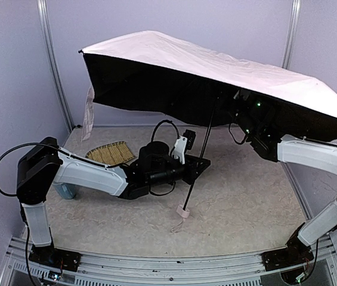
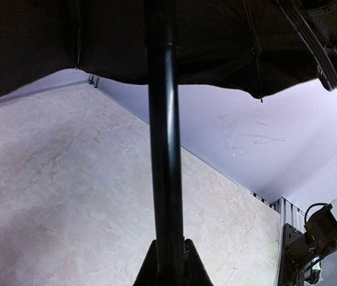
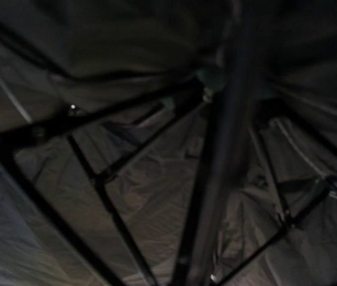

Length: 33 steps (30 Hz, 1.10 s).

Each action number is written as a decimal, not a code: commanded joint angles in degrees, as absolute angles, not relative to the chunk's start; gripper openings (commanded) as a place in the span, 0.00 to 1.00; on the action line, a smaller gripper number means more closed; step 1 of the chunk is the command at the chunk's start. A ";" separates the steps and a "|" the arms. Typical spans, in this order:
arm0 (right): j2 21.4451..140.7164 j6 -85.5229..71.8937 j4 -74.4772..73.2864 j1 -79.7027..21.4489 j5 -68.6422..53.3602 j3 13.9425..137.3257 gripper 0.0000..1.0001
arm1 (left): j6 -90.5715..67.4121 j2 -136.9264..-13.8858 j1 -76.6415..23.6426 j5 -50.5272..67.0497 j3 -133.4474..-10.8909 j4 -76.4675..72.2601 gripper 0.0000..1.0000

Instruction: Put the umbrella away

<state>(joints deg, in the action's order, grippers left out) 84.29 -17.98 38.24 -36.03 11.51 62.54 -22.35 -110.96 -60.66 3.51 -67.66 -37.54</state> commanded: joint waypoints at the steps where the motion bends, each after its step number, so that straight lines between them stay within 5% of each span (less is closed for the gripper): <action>1: 84.76 -13.18 38.99 -34.90 1.74 64.76 0.12 | -18.07 -109.82 -61.46 4.01 -69.54 -40.33 0.00; 5: 85.07 -7.72 37.27 -35.02 -18.12 64.68 0.05 | -16.36 -108.28 -59.57 4.35 -67.83 -41.73 0.00; 8: 83.59 -5.81 39.31 -35.07 -23.30 62.03 0.04 | -14.79 -108.05 -57.71 5.55 -67.73 -42.03 0.11; 20: 86.03 -3.88 58.73 -32.74 -17.37 62.71 0.00 | -5.47 -108.08 -62.43 -1.03 -66.27 -30.27 0.32; 33: 79.86 -13.94 63.30 -15.36 -17.39 61.48 0.00 | 0.86 -92.04 -65.03 1.69 -49.43 -26.70 0.43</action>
<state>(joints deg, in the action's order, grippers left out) 85.30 -12.49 59.07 -18.00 -16.53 61.95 -0.69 -98.50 -67.20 0.75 -54.13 -25.69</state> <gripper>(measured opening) 0.179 0.424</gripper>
